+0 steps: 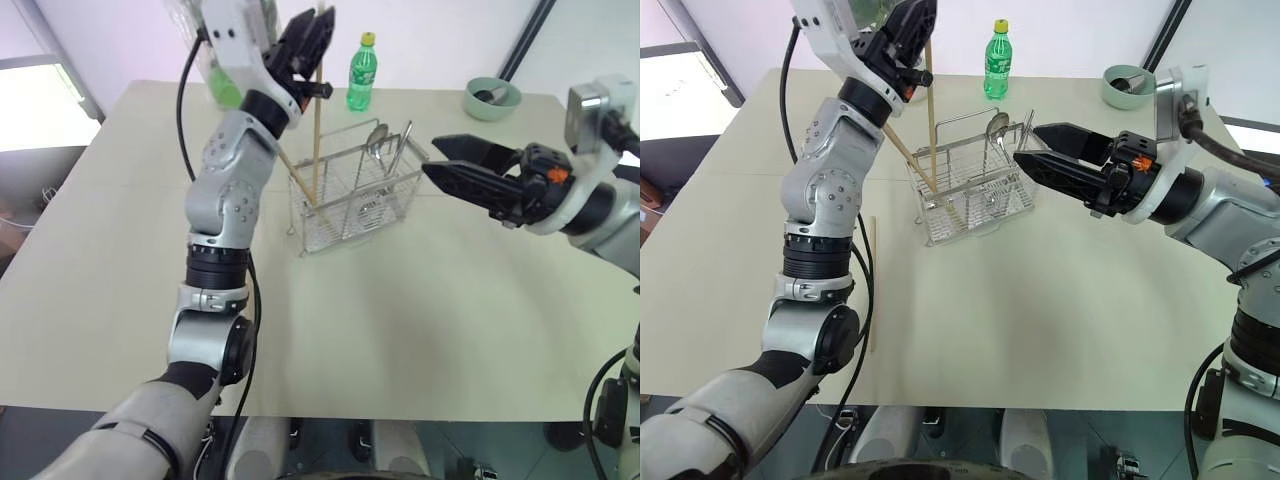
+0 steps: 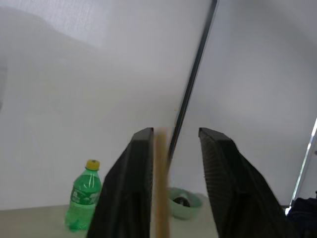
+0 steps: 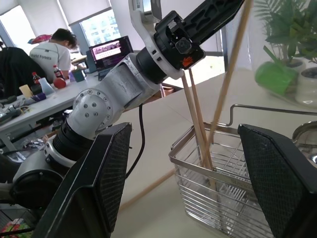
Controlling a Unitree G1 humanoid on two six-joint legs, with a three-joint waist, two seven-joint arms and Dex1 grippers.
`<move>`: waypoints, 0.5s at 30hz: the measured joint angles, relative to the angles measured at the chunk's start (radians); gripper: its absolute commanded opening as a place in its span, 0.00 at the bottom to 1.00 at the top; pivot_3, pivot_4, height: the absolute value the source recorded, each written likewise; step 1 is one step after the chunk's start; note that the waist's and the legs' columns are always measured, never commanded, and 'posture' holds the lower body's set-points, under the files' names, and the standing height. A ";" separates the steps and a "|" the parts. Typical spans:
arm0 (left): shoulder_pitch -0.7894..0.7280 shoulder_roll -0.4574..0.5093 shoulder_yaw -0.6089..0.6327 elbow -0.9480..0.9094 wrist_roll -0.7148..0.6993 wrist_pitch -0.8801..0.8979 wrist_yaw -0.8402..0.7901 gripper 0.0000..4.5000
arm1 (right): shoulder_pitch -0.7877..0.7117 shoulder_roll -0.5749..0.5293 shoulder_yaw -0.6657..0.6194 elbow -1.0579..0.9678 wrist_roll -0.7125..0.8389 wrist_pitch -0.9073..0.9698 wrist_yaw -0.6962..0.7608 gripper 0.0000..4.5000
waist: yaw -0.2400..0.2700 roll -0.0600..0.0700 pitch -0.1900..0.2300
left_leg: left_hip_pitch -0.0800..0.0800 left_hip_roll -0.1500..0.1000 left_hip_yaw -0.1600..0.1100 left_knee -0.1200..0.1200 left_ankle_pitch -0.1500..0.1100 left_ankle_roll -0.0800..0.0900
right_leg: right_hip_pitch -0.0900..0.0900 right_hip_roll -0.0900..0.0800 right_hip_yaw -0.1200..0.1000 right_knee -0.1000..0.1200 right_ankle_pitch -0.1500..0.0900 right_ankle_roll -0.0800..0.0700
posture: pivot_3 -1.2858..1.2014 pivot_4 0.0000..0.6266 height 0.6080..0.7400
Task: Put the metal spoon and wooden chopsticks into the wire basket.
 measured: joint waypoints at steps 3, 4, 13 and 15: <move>0.002 -0.003 0.006 -0.018 -0.011 0.015 0.009 0.93 | -0.001 0.000 0.000 0.006 0.005 0.000 -0.001 0.78 | 0.000 0.000 0.000 | 0.000 0.000 0.000 0.000 0.000 0.000 | 0.000 0.000 0.000 0.000 0.000 0.000 | 0.52 0.24 0.58; 0.004 -0.003 0.010 -0.037 -0.019 0.027 0.013 1.00 | -0.003 -0.001 0.000 0.012 0.005 0.000 -0.001 0.78 | 0.000 0.000 0.000 | 0.000 0.000 0.000 0.000 0.000 0.000 | 0.000 0.000 0.000 0.000 0.000 0.001 | 0.52 0.24 0.58; -0.080 0.175 0.147 -0.241 -0.102 0.296 0.244 1.00 | -0.013 0.008 0.005 0.044 -0.002 -0.008 0.013 0.78 | -0.003 0.000 0.000 | 0.001 0.001 0.000 0.000 0.000 0.000 | -0.001 0.002 0.000 0.001 0.001 0.001 | 0.52 0.24 0.58; -0.108 0.254 0.183 -0.250 -0.088 0.355 0.308 1.00 | -0.013 0.009 0.007 0.050 -0.004 -0.009 0.021 0.78 | -0.002 0.000 0.000 | 0.001 0.001 0.000 0.000 0.000 0.000 | 0.000 0.003 0.000 0.001 0.001 0.002 | 0.52 0.24 0.58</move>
